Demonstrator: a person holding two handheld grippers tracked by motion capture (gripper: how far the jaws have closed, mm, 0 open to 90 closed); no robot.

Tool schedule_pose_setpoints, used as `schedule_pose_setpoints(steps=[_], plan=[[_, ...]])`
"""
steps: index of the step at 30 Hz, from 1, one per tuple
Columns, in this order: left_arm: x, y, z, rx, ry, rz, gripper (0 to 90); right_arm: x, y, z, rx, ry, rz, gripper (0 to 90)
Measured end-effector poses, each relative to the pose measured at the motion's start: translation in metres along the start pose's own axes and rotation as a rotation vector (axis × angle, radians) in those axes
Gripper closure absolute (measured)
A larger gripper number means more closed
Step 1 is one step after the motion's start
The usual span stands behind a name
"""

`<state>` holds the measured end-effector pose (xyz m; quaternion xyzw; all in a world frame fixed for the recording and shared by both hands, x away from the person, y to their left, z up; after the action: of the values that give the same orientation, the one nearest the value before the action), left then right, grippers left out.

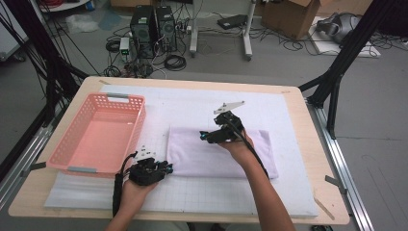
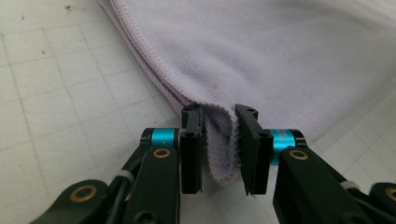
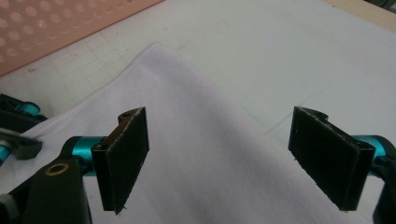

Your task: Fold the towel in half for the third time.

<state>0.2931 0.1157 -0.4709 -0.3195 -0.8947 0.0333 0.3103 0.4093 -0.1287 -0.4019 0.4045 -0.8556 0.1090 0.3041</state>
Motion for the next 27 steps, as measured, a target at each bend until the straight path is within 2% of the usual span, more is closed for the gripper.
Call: schedule_pose_setpoints(steps=[6, 11, 14, 21, 27], plan=[[0.0, 0.0, 0.0, 0.01, -0.001, 0.004, 72.2, -0.027, 0.004, -0.011, 0.003, 0.029, -0.02, 20.7], [0.0, 0.001, 0.0, 0.022, -0.001, 0.007, 71.7, -0.048, 0.007, -0.016, 0.02, 0.055, -0.048, 25.5], [0.0, 0.001, 0.0, 0.027, 0.0, 0.01, 71.9, -0.059, 0.01, -0.019, 0.035, 0.047, -0.064, 29.6], [0.0, 0.002, 0.0, 0.039, 0.001, 0.015, 72.5, -0.087, 0.015, -0.014, 0.05, 0.093, -0.107, 36.4], [0.0, 0.003, 0.0, 0.042, 0.003, 0.02, 72.7, -0.102, 0.018, -0.016, 0.049, 0.125, -0.12, 36.0]])
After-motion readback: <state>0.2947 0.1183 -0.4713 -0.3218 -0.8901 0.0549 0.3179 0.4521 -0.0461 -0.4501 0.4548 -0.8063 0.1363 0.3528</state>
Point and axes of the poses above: each handheld gripper's, and its own axes: x roughly backward along the jaws, z roughly out of its underside, y roughly to its left, the point moved 3 cm from there along -x, roughly forward along the jaws, and after that the axes turned 3 degrees about -y, right-handed, at the moved point
